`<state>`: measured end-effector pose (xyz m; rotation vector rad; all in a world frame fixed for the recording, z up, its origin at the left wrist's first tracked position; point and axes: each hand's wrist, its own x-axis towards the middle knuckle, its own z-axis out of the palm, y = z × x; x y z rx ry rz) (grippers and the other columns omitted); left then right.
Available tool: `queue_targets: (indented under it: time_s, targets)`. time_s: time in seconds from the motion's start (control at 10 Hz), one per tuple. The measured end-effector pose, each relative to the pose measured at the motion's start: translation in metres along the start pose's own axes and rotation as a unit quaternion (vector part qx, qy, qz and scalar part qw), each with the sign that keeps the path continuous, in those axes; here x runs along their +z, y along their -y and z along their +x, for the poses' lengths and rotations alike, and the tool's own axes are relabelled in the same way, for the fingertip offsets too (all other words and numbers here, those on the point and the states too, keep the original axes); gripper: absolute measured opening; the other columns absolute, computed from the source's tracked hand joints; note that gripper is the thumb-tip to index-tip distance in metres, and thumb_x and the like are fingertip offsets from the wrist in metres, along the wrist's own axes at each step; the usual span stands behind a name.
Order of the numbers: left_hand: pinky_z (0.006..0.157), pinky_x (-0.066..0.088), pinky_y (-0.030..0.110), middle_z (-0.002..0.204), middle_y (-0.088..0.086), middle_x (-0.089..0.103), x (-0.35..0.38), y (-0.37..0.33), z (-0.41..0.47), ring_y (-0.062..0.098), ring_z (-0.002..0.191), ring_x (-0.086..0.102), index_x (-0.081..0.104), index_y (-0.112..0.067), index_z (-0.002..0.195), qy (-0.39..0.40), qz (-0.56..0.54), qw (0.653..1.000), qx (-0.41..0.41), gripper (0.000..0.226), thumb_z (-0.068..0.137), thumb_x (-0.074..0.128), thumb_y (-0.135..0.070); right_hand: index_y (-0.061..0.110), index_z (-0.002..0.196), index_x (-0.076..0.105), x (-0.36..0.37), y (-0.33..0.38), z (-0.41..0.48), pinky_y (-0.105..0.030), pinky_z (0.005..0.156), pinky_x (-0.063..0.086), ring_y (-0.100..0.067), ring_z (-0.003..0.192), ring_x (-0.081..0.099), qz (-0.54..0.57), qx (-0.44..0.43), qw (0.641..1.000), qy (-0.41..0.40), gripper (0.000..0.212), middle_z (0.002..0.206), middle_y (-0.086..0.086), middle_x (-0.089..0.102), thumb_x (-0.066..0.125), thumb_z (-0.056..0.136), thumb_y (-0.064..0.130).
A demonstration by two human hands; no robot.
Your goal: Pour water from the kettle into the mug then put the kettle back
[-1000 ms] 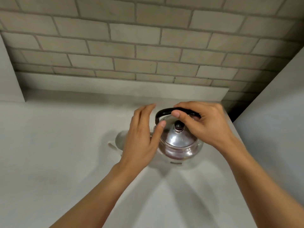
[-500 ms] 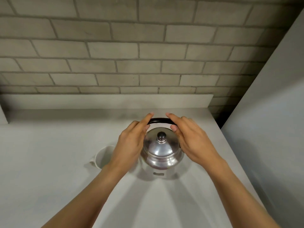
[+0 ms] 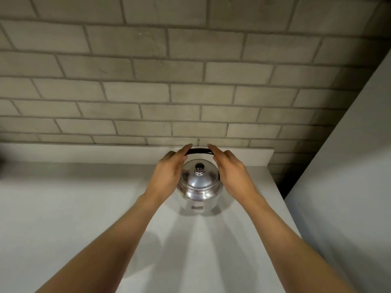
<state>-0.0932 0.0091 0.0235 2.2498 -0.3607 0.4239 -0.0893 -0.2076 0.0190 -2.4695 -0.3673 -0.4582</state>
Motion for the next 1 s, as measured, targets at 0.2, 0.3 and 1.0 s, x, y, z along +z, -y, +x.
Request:
queue_targets:
  time_s: [0.2,0.3,1.0]
  targets:
    - [0.078,0.041,-0.003,0.109,0.003,0.057,0.028,0.043,0.038,0.014,0.101,0.06,0.051,-0.034,0.153,0.023,-0.078,0.993,-0.085,0.047,0.113,0.042,-0.012,0.04,0.158,0.037,0.026,-0.028,0.042,-0.032,0.092,0.047,-0.024,0.113,0.063,0.026,0.032,0.995,0.094,0.048,0.112,-0.003,0.06,0.035,0.112,0.026]
    - [0.084,0.039,-0.002,0.119,0.004,0.058,0.037,0.063,0.05,0.013,0.112,0.059,0.05,-0.036,0.154,0.033,-0.074,0.992,-0.094,0.047,0.113,0.04,-0.015,0.042,0.159,0.035,0.041,-0.039,0.057,-0.028,0.09,0.041,-0.021,0.108,0.06,0.038,0.049,0.991,0.119,0.053,0.111,0.001,0.056,0.036,0.111,0.02]
    - [0.115,0.039,0.035,0.155,0.006,0.045,0.03,0.079,0.076,0.028,0.14,0.048,0.038,-0.029,0.159,0.061,-0.009,0.995,-0.08,0.054,0.108,0.054,-0.034,0.037,0.162,0.029,0.045,-0.033,0.079,-0.04,0.106,0.048,-0.027,0.115,0.062,0.056,0.045,0.992,0.102,0.058,0.14,-0.005,0.053,0.048,0.109,0.026]
